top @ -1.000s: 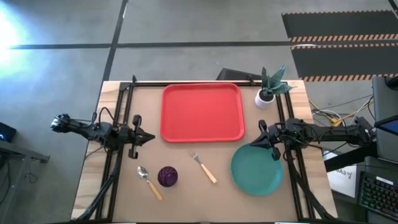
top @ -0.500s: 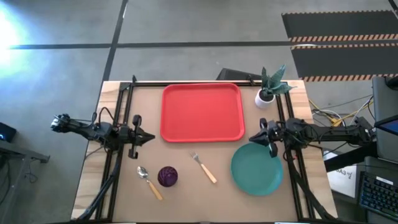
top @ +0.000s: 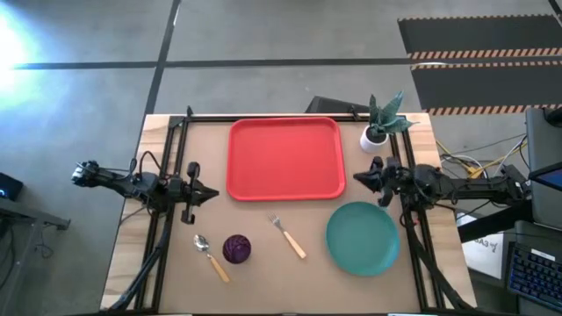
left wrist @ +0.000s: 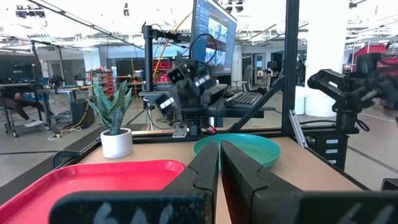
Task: Pick and place plate/cup/fork/spoon on tray
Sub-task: Put the green plate on the orange tray
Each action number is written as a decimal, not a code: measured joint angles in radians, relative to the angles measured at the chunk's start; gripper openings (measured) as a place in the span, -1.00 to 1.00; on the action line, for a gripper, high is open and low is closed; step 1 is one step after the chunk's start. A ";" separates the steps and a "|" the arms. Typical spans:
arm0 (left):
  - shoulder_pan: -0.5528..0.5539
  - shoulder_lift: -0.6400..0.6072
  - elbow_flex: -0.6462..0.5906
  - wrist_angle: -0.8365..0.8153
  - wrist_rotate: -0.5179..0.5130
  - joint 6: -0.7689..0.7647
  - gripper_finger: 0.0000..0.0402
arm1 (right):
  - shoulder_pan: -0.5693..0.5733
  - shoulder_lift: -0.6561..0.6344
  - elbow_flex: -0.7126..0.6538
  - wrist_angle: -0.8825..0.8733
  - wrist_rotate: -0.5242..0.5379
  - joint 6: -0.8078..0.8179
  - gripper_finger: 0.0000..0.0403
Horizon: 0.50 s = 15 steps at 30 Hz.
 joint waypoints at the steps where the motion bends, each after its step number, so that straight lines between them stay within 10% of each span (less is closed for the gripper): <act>1: 0.000 0.000 0.000 0.000 0.000 0.000 -1.00 | 0.000 0.001 0.000 0.048 0.035 0.014 -0.96; 15: 0.000 0.000 0.000 0.001 0.000 0.000 -1.00 | 0.000 0.024 0.109 0.330 0.020 -0.029 -0.96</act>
